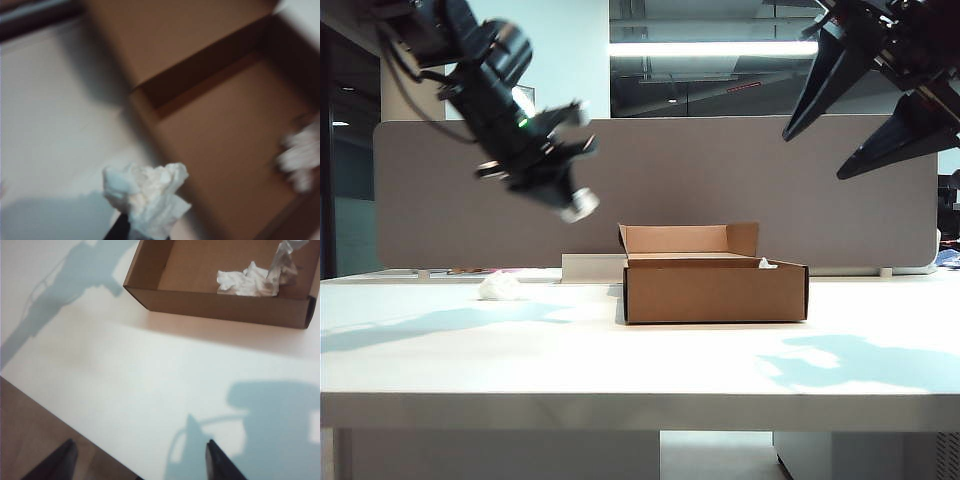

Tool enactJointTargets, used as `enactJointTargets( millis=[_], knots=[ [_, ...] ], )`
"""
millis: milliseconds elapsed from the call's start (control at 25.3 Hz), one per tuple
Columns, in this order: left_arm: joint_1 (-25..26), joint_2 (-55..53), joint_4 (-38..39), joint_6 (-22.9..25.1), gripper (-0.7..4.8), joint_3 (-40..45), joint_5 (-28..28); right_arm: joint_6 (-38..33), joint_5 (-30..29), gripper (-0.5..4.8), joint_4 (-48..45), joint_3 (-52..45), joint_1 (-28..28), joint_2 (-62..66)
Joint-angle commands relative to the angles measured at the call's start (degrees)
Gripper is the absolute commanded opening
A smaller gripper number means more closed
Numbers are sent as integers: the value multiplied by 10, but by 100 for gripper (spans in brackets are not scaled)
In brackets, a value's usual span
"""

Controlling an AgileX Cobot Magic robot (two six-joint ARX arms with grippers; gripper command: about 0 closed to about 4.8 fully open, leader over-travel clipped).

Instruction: Pick up all the paper balls on the table and put them in the paper box.

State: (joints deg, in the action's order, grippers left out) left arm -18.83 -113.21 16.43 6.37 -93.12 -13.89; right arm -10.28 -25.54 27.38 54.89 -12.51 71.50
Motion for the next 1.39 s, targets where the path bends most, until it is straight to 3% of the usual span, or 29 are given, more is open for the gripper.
enactJointTargets(
  millis=[40,119,356,554,713,871,990,1188,1386],
  knots=[
    [-42,-6,-102,-8,-6,-1,-32,0,-3,355,-16,3,0,-3],
    [-81,-24,-156,8,-6,-1,-26,0,-3,355,-22,3,0,-3],
    [-126,-67,-188,22,12,-1,8,0,-3,355,-24,3,0,-3],
    [-140,-92,-185,20,226,-1,44,0,-3,355,-24,3,0,-3],
    [-140,-93,-182,19,306,-3,50,0,-3,355,-24,3,0,-3],
    [-135,-90,-120,-26,472,-37,56,0,-3,355,-24,3,0,-3],
    [-136,-90,-92,-19,479,-54,58,0,-3,355,-24,3,0,-3],
    [-106,-83,-64,-19,479,-98,165,0,-3,355,-23,3,0,-3],
    [-46,-83,-50,-23,479,-120,165,0,-3,355,-21,3,0,-3]
  ],
)
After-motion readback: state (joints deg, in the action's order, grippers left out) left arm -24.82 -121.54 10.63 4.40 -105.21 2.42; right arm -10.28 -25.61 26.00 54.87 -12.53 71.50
